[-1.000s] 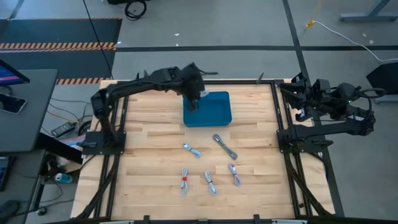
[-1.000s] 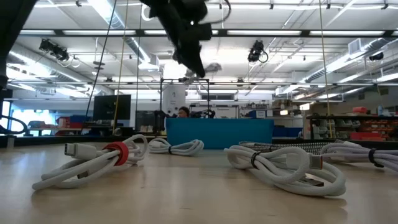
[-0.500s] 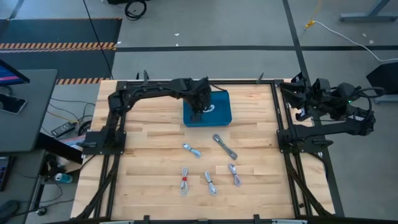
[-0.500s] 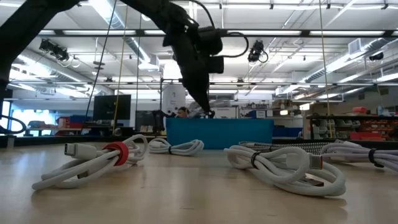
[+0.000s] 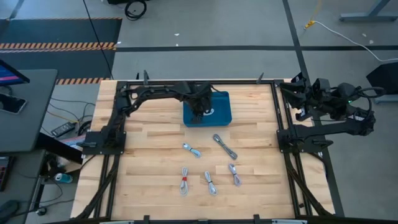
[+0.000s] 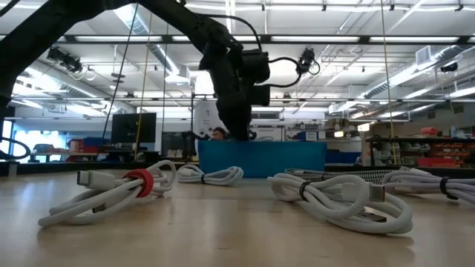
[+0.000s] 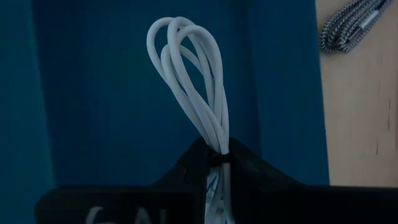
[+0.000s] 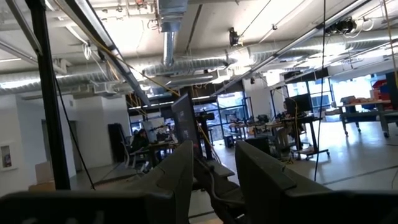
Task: Pick and place USB-C Cables
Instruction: Put the white charger cable into the blue bin
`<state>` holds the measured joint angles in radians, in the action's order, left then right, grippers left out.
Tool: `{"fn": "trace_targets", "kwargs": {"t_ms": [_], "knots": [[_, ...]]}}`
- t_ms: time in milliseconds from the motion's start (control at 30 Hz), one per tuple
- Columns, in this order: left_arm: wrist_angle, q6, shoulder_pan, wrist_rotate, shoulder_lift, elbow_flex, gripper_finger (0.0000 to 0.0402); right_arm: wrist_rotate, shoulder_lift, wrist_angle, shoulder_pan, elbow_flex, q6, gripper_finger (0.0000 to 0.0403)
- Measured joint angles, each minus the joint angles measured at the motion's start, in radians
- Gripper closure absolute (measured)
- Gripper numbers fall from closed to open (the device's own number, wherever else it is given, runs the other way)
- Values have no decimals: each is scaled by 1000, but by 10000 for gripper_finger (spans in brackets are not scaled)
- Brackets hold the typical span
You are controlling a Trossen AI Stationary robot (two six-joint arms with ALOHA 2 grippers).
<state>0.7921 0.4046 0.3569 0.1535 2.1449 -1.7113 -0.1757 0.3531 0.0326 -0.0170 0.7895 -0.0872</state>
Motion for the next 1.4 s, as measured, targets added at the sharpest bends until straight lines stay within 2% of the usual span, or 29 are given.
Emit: {"fn": "trace_targets", "kwargs": {"t_ms": [500, 1000, 1067, 1267, 1400], "knots": [[-10, 50, 0, -33, 88, 1, 363, 2, 0, 2, 0, 0, -14, 276], [-11, 36, -1, -45, 88, 1, 362, 2, 0, 8, 0, 0, -15, 276], [-16, 37, -1, -45, 88, 1, 337, 2, 0, 8, 0, 0, -15, 276], [-17, 9, -3, -71, 88, 1, 223, 2, 0, 8, 0, 0, -15, 276], [60, -45, 1, -126, 88, -68, 185, 10, 0, 9, 0, 0, -15, 276]]}}
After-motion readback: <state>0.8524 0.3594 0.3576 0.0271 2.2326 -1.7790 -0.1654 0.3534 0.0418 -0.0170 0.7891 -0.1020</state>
